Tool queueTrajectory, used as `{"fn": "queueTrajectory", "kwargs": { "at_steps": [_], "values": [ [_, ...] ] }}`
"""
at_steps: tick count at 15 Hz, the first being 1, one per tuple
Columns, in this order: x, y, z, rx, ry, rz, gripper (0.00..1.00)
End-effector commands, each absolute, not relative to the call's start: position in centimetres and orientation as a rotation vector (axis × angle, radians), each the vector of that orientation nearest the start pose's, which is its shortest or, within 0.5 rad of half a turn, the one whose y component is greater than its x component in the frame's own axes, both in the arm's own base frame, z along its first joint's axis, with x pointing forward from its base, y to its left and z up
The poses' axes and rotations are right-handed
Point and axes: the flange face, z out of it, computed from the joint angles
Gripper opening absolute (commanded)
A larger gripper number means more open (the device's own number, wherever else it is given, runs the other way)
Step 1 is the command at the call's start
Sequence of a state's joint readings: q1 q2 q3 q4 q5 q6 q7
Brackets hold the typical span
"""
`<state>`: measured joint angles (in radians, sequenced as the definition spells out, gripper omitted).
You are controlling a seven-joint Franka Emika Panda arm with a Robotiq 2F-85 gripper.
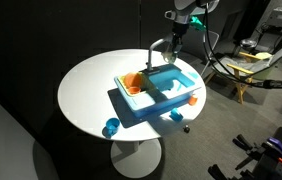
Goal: Pick up the white container from the dish rack and place it on the light blue surface next to the tap
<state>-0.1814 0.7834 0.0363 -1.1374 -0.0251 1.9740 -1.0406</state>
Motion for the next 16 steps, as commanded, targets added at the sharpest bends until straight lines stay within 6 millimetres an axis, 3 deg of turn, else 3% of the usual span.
{"fn": "queueTrajectory", "kwargs": {
  "at_steps": [1,4,5,6,11,12,16],
  "values": [
    [75.71,-12.58,34.43,-2.828,-1.397,-0.116,0.08],
    [75.75,-12.51,34.44,-2.826,-1.395,-0.118,0.08],
    [75.76,-12.53,34.43,-2.828,-1.391,-0.117,0.56],
    [75.75,-12.55,34.41,-2.827,-1.392,-0.118,0.56],
    [75.74,-12.67,34.42,-2.823,-1.395,-0.123,0.94],
    [75.73,-12.66,34.42,-2.822,-1.394,-0.123,0.99],
    [75.64,-12.25,34.47,-2.814,-1.379,-0.125,1.00]
  ]
}}
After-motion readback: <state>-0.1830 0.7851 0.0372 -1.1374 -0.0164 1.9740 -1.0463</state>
